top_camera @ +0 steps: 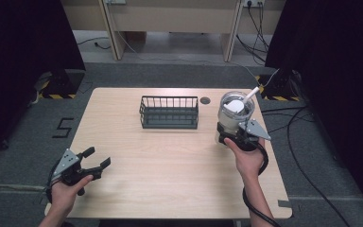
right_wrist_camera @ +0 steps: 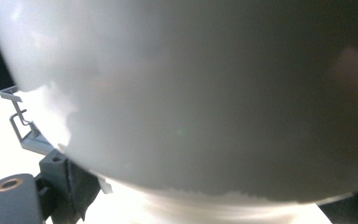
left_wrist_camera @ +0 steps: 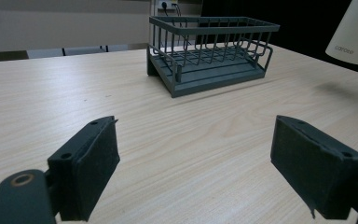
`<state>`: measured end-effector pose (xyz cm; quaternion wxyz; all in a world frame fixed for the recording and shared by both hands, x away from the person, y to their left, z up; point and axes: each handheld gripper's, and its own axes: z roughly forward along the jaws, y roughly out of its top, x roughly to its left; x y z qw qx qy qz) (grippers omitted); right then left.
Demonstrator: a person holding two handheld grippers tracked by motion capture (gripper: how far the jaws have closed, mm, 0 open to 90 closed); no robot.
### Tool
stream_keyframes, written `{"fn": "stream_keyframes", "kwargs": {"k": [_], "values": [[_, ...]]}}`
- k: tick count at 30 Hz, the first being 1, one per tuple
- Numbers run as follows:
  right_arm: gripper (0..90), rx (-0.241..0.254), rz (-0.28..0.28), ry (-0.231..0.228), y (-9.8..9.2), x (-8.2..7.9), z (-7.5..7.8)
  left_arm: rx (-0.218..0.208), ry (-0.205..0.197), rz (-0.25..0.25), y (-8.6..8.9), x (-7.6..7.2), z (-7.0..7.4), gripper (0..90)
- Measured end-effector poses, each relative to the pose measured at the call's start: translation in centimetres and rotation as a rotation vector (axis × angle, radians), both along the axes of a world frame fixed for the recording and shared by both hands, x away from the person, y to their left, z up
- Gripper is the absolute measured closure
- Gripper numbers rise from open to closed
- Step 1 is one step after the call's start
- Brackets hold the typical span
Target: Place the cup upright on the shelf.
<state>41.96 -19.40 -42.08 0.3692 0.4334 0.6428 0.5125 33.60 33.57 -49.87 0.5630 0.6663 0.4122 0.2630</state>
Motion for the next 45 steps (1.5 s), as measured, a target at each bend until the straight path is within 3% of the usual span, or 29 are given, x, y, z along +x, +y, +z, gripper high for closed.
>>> {"fn": "stream_keyframes", "kwargs": {"k": [45], "values": [[11.2,-0.003,0.067,-0.009,4.4,4.2,3.7,-0.010,0.003,0.005,0.0,0.1,-0.1,14.4]]}}
